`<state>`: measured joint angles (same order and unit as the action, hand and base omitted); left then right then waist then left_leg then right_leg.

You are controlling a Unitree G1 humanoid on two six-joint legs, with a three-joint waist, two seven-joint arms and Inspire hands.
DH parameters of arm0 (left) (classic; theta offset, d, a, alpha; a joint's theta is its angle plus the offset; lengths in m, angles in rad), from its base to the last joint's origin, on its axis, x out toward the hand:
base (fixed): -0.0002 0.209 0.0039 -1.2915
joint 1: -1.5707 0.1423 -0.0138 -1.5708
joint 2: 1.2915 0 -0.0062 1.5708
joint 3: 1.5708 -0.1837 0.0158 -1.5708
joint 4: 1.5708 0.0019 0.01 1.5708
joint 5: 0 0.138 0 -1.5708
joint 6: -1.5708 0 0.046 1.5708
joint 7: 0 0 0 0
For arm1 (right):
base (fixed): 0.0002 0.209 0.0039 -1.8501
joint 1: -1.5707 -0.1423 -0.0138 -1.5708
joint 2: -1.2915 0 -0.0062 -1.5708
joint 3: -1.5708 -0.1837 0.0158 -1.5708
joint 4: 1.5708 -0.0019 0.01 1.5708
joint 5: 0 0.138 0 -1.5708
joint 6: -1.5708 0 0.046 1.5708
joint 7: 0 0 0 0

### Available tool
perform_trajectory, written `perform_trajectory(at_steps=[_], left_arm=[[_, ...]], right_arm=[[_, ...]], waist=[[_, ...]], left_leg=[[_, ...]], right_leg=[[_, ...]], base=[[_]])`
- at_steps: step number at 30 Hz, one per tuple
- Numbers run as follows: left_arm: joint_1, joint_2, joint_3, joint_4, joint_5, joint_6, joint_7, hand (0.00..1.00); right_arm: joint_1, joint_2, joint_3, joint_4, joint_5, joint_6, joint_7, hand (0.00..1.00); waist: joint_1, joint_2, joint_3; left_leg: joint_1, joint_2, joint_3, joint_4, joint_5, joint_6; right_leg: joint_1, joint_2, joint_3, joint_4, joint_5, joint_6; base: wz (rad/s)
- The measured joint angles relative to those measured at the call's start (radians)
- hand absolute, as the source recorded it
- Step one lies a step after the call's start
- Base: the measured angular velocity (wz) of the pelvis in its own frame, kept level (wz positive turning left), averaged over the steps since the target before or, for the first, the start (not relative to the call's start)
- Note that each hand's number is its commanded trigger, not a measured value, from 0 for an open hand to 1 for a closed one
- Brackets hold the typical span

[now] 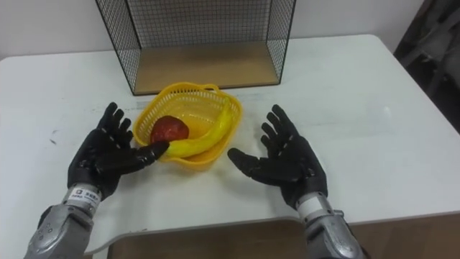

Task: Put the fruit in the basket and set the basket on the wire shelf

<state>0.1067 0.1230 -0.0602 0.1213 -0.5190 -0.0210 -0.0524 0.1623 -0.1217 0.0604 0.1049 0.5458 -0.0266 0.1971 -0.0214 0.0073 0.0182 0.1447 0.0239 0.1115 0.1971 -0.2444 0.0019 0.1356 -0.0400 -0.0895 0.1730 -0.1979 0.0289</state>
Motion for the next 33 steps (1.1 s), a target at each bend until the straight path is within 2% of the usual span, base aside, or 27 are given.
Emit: perform_trajectory(at_steps=[6,14,33], left_arm=[[0.0,-0.021,-0.003,0.002,0.0,0.007,-0.006,0.0],[-0.035,-0.021,-0.034,0.054,-0.001,0.007,-0.009,0.0],[-0.069,-0.025,-0.044,0.055,0.0,0.006,-0.02,0.0]], right_arm=[[-0.018,0.001,0.017,0.0,0.001,0.0,0.003,0.0],[-0.036,0.002,0.053,0.011,0.004,-0.002,0.004,0.0],[-0.104,0.006,0.077,0.047,0.004,-0.008,0.003,0.0]], waist=[[0.0,0.0,0.0],[0.001,0.0,0.0002],[0.001,-0.006,0.0032]], left_leg=[[0.001,0.001,0.001,0.0,0.0,0.0],[0.004,0.001,-0.001,-0.002,0.0,0.0],[-0.01,0.001,-0.001,0.0,0.0,0.0]], right_leg=[[-0.002,0.001,0.006,0.0,0.0,0.0],[0.001,0.001,0.007,-0.002,0.001,-0.001],[-0.013,0.001,0.005,-0.001,0.002,-0.001]], base=[[-0.01],[0.0],[0.0]])
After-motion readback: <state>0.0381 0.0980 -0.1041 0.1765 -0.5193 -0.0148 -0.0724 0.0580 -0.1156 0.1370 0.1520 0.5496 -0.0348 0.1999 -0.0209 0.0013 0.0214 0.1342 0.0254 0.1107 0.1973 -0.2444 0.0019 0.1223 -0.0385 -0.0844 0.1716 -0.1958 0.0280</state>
